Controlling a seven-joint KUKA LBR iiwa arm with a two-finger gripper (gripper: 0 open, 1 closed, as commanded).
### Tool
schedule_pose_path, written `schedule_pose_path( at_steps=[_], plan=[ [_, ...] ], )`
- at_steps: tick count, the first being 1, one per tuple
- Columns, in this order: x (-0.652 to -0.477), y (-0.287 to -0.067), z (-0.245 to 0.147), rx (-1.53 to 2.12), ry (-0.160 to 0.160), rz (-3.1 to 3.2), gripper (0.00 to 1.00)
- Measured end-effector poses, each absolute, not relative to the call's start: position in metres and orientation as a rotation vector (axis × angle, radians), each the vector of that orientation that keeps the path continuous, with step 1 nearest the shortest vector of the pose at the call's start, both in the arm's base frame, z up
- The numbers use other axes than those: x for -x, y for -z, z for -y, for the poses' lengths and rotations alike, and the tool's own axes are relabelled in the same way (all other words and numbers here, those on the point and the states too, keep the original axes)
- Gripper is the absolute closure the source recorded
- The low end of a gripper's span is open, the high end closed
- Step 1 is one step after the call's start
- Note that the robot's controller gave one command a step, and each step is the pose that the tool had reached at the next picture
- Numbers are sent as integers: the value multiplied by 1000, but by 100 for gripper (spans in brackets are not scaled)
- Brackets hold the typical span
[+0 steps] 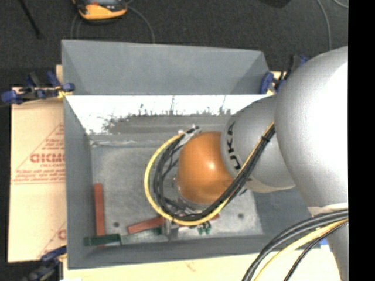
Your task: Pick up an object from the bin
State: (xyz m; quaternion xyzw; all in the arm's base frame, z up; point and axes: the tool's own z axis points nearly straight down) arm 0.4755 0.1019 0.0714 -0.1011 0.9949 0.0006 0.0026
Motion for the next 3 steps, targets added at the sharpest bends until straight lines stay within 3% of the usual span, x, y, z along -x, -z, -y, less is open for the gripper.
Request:
schedule_pose_path(
  at_steps=[1, 2, 3],
  plan=[
    [-475, -71, -102, 316, -2, -3122, 100],
    [-482, -125, -106, 306, 2, -3132, 100],
    [-491, -194, -115, 281, 2, -3130, 100]
  ],
)
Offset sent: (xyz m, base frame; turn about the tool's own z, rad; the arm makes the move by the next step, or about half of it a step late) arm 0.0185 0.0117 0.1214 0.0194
